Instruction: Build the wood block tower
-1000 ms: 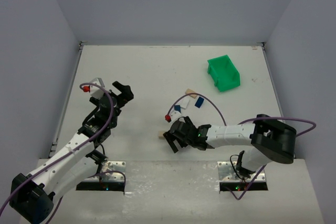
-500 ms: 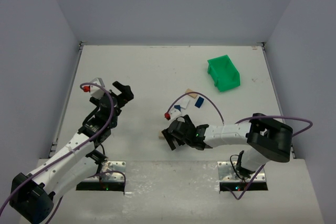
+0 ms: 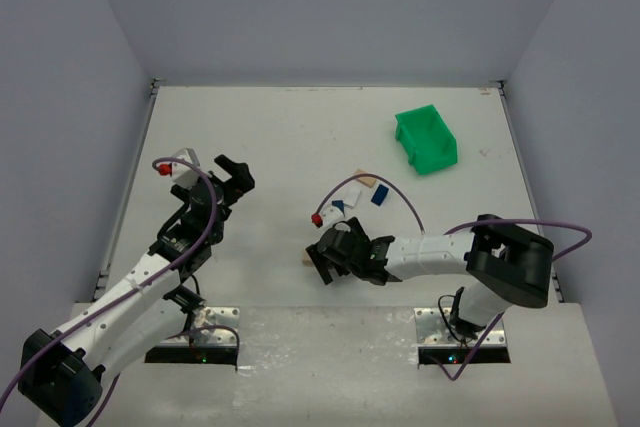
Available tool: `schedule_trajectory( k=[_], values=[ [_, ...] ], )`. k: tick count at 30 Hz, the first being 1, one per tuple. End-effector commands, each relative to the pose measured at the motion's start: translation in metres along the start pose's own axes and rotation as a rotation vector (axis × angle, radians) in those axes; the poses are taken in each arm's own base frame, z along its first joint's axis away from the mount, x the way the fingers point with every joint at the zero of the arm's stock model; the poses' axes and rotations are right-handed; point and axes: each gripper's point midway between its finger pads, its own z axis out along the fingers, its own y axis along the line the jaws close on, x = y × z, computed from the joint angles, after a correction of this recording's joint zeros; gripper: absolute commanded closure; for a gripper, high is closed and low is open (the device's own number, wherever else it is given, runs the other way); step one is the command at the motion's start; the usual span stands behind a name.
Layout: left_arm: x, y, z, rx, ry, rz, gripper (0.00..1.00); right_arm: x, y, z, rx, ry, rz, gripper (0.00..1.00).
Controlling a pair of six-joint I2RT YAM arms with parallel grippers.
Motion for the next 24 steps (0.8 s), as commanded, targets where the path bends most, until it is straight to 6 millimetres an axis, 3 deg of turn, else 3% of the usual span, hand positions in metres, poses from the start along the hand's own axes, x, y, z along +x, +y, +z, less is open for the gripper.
schedule_trajectory(
  k=[1,7,14,24],
  values=[
    [-0.014,-0.007,0.001,0.011,-0.041,-0.033,0.00,0.014,-0.017,0.000,0.078,0.044,-0.052,0.01],
    [-0.014,-0.007,0.001,0.012,-0.043,-0.033,0.00,0.013,-0.009,-0.003,0.022,0.049,-0.075,0.01],
    [-0.014,-0.007,0.001,0.010,-0.042,-0.031,0.00,0.027,-0.005,-0.014,-0.057,0.064,-0.084,0.01],
    [-0.014,-0.007,0.002,0.009,-0.043,-0.032,0.00,0.024,-0.011,-0.008,-0.005,0.047,-0.079,0.01]
  ],
)
